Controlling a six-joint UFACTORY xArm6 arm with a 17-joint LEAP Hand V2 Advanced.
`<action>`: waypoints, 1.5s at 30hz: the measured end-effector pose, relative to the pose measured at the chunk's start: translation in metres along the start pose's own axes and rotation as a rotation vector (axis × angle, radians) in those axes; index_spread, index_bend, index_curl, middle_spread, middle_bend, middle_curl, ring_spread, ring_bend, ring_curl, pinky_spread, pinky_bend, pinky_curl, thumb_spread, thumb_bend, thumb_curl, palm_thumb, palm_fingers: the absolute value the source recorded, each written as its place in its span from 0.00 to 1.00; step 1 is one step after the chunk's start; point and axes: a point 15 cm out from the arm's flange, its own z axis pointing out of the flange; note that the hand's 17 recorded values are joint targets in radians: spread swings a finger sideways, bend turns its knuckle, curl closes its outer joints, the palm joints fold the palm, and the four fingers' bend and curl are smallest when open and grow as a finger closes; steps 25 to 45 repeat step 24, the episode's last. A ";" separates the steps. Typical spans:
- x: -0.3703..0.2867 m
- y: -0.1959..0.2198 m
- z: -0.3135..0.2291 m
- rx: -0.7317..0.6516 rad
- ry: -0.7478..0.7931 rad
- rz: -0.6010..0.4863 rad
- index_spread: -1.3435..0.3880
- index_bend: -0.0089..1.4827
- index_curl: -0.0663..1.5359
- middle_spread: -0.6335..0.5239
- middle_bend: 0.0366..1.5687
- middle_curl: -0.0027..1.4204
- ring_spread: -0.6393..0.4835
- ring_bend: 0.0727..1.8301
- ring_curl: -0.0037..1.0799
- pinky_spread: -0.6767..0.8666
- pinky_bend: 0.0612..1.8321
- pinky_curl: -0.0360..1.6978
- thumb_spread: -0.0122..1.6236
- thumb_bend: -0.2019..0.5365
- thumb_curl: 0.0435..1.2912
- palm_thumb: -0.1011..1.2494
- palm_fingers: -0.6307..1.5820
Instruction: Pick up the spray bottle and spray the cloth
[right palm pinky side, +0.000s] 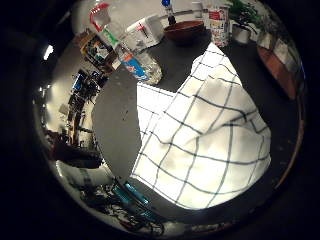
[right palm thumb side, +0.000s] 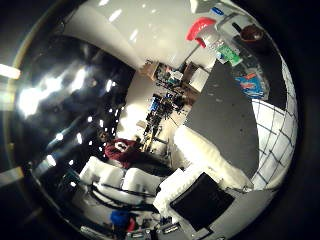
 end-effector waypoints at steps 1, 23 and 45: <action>-0.003 0.003 -0.004 0.005 0.003 0.000 0.61 0.14 0.27 0.62 0.09 0.23 0.65 0.21 0.29 0.67 0.17 0.24 0.72 0.25 0.30 0.57 0.40; 0.037 0.118 -0.109 -0.028 0.212 0.105 0.61 0.14 0.29 0.61 0.09 0.22 0.66 0.18 0.28 0.68 0.15 0.22 0.71 0.25 0.30 0.56 0.43; 0.041 0.122 -0.113 -0.034 0.224 0.110 0.61 0.14 0.29 0.61 0.10 0.22 0.67 0.17 0.27 0.68 0.15 0.21 0.71 0.25 0.30 0.56 0.43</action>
